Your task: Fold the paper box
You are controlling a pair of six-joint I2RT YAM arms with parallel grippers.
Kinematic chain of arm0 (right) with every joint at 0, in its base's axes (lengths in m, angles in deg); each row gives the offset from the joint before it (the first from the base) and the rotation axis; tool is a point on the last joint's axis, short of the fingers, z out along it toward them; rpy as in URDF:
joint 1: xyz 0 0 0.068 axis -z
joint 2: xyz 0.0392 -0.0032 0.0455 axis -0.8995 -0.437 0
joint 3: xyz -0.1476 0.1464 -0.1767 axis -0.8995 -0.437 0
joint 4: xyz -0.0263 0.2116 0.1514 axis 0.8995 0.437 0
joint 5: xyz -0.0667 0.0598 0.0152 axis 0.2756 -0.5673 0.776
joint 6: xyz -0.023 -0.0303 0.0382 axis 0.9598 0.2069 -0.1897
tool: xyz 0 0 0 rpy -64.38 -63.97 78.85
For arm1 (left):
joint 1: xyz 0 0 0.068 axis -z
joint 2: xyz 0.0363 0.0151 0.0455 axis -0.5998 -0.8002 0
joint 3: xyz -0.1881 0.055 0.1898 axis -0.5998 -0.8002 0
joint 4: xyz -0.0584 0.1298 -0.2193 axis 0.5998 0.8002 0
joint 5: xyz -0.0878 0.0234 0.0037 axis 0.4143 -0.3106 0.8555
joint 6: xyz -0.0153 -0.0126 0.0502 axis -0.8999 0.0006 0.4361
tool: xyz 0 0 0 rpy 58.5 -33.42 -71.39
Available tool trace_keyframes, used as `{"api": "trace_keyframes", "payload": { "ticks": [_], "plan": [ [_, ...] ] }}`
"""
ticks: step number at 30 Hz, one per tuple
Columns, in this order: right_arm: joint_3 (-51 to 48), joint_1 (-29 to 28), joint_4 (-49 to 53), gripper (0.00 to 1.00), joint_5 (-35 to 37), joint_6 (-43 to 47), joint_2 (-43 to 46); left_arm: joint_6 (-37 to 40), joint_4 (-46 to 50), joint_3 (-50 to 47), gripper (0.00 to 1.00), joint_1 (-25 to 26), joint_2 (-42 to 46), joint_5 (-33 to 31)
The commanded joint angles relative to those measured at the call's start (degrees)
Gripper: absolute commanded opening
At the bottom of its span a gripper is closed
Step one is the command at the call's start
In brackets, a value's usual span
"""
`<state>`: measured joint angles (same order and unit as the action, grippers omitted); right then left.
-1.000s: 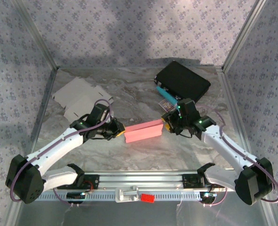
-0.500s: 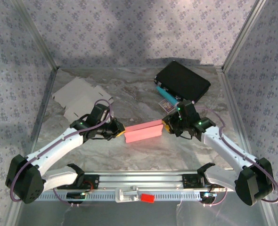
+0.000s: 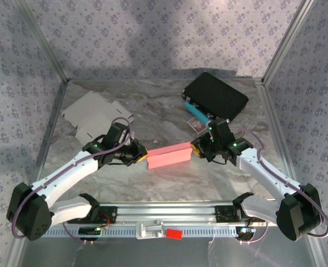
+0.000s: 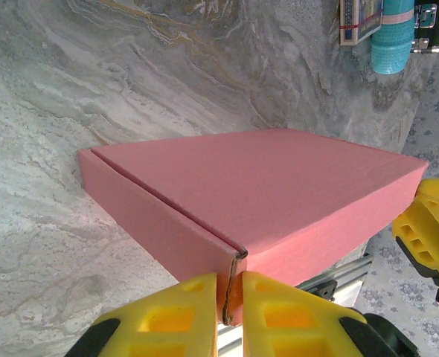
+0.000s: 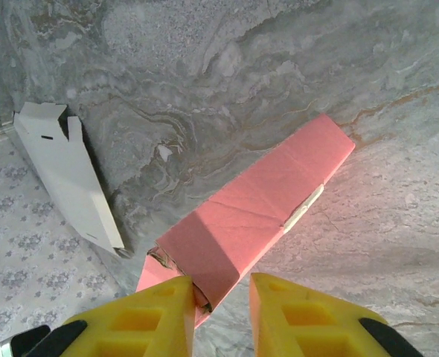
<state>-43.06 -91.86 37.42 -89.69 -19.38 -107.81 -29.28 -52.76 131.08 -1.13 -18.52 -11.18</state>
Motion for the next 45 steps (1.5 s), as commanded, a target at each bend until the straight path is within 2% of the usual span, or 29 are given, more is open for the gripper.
{"api": "trace_keyframes", "payload": {
  "ticks": [1, 7, 12, 19, 23, 26, 28, 30, 31, 33, 38, 45],
  "plan": [
    [-1.5, -1.0, 14.3, 0.25, -0.5, 2.1, -3.8, 1.0, 3.9, -1.0, 0.14, 0.2, -0.9, -2.1],
    [1.8, -1.1, 14.9, 0.24, 0.5, 4.5, -3.6, 3.4, 3.4, -0.2, 0.14, 0.9, -1.7, -2.1],
    [3.9, 0.0, 20.3, 0.21, 1.7, 11.6, -1.4, 11.2, 3.3, 2.8, 0.14, 4.9, -5.0, -2.9],
    [-1.5, 5.3, 31.6, 0.22, 1.5, 17.2, 8.2, 18.0, -1.1, 4.9, 0.15, 13.4, -13.2, -1.9],
    [-5.3, 9.8, 32.4, 0.24, 0.6, 19.0, 12.3, 19.7, -1.1, 6.7, 0.17, 16.1, -19.7, -1.1],
    [-5.6, 10.9, 31.6, 0.27, 1.1, 20.1, 12.7, 19.7, -0.9, 8.5, 0.19, 16.5, -21.3, -0.8],
    [-3.9, 10.9, 30.6, 0.3, 2.8, 22.0, 12.3, 18.8, 0.4, 10.0, 0.24, 16.6, -19.9, -2.4],
    [-2.3, 10.3, 29.2, 0.33, 3.0, 23.4, 11.5, 17.2, 2.1, 11.3, 0.32, 16.0, -18.1, -5.0],
    [-1.5, 10.1, 27.9, 0.35, 3.0, 24.3, 10.8, 15.8, 2.3, 11.4, 0.38, 15.1, -17.3, -5.7],
    [0.2, 9.2, 25.9, 0.4, 2.9, 26.5, 8.7, 12.6, 2.5, 10.8, 0.43, 12.0, -17.1, -5.1],
    [6.3, 7.8, 23.4, 0.46, 1.5, 32.2, 1.2, 7.6, -0.7, 9.9, 0.46, 6.7, -21.7, -1.6],
    [14.9, 8.0, 23.4, 0.51, -0.4, 38.0, -3.4, 8.0, -5.8, 13.8, 0.44, 6.3, -30.8, 0.9]
  ]
}}
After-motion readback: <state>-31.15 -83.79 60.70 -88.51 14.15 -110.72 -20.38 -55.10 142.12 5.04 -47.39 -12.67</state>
